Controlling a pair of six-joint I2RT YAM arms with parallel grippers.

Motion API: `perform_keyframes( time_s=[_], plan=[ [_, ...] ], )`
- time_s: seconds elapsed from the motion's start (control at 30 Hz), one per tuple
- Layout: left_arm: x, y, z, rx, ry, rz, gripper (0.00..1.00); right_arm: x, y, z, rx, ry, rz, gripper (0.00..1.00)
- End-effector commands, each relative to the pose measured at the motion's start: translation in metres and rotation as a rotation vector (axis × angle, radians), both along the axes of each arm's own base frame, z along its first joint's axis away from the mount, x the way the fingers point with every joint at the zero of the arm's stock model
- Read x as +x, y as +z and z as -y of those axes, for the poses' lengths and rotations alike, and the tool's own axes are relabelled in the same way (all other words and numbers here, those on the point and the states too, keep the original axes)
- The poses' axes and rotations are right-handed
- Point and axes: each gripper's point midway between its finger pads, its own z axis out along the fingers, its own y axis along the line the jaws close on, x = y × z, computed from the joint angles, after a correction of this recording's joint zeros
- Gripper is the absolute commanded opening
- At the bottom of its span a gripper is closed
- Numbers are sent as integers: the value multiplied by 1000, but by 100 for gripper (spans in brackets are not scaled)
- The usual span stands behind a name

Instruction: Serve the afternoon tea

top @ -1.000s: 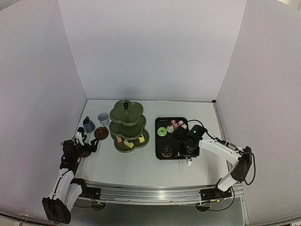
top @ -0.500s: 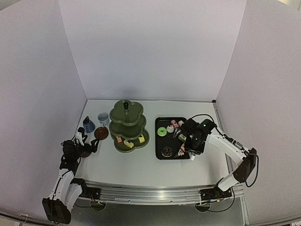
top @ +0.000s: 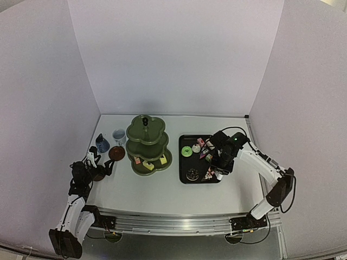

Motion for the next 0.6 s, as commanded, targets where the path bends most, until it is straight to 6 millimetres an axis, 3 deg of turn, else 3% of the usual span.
perform_keyframes(
  time_s=[0.0, 0.57],
  plan=[
    [0, 13, 1, -14, -6, 44, 100, -5, -2, 2, -9, 3, -52, 43],
    [-1, 18, 2, -23, -13, 56, 100, -9, -11, 17, -123, 0, -112, 43]
  ],
)
